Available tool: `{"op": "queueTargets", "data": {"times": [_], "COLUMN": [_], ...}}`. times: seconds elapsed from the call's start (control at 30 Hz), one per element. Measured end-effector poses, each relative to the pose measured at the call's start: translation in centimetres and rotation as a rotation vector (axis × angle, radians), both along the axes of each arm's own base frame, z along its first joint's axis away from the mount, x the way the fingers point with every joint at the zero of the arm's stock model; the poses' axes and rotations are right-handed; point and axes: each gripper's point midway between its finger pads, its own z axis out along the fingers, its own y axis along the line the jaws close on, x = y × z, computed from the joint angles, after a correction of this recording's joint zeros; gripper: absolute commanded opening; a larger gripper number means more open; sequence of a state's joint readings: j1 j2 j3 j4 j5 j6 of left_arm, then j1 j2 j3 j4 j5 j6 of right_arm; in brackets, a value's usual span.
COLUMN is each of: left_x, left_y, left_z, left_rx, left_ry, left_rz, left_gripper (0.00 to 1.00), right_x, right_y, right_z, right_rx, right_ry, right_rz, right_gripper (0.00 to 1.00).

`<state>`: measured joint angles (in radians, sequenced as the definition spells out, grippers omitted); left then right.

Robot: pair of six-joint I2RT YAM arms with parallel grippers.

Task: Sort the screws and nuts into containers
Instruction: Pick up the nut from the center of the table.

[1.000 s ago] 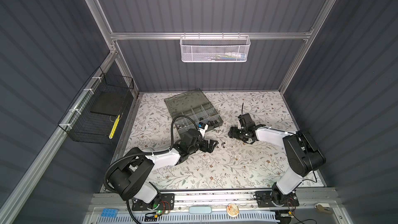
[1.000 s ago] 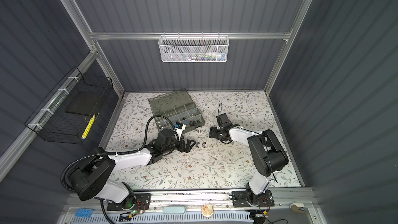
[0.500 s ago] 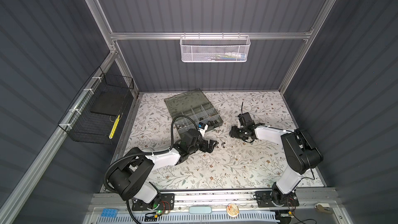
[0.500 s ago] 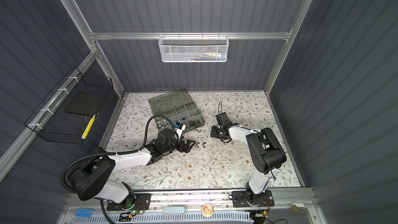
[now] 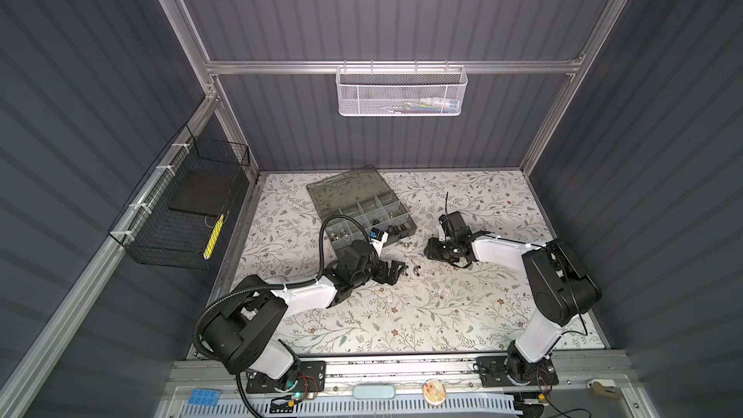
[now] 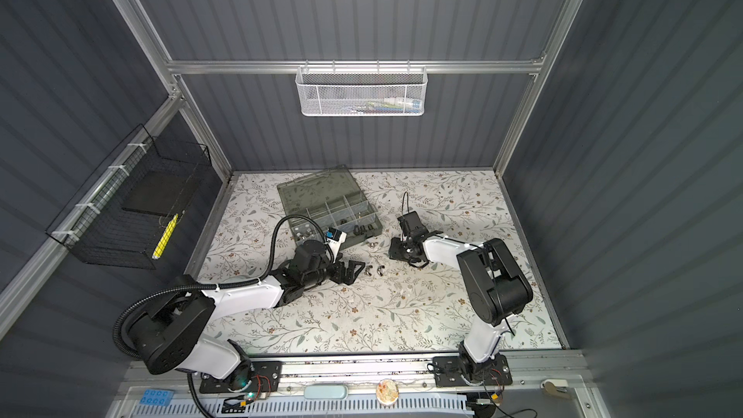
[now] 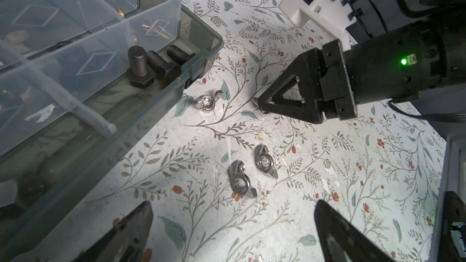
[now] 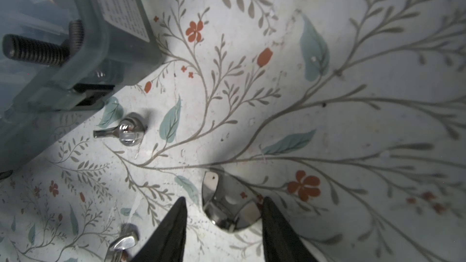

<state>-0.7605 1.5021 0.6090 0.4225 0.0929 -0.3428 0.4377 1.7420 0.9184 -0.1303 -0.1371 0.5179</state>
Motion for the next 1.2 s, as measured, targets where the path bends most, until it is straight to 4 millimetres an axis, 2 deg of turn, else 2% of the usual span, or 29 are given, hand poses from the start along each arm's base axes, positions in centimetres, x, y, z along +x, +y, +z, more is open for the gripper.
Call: {"op": "queueTargets", "data": {"times": [0.17,0.4,0.7,0.97,1.2], "left_x": [0.0,0.1,0.2,0.2,0.2], "left_y": [0.0,0.1,0.2,0.2,0.2], "left_z": [0.0,-0.1,-0.1,-0.1,-0.1], "left_rx": [0.002,0.006,0.009,0.009,0.009], "left_ry": [-0.001,-0.001,-0.003,-0.003,-0.003], "left_rz": [0.003,0.007,0.013,0.013,0.013], "left_gripper": [1.0,1.0,1.0,1.0,1.0], "right_x": [-0.9,-1.4,0.2,0.4,0.4], "right_y": [0.7,0.4,0.8,1.2,1.5], "right_z": [0.2,1.2,1.5,-0.2,-0.3], "right_rx": [0.028,0.017,-0.003,-0.009,0.008], "right_ry": [0.021,0.015,0.002,0.043,0.046], "right_rz": [0.01,0.01,0.021,0.03,0.032], "right_gripper": [0.49,0.48,0.41,0.29,0.19]}}
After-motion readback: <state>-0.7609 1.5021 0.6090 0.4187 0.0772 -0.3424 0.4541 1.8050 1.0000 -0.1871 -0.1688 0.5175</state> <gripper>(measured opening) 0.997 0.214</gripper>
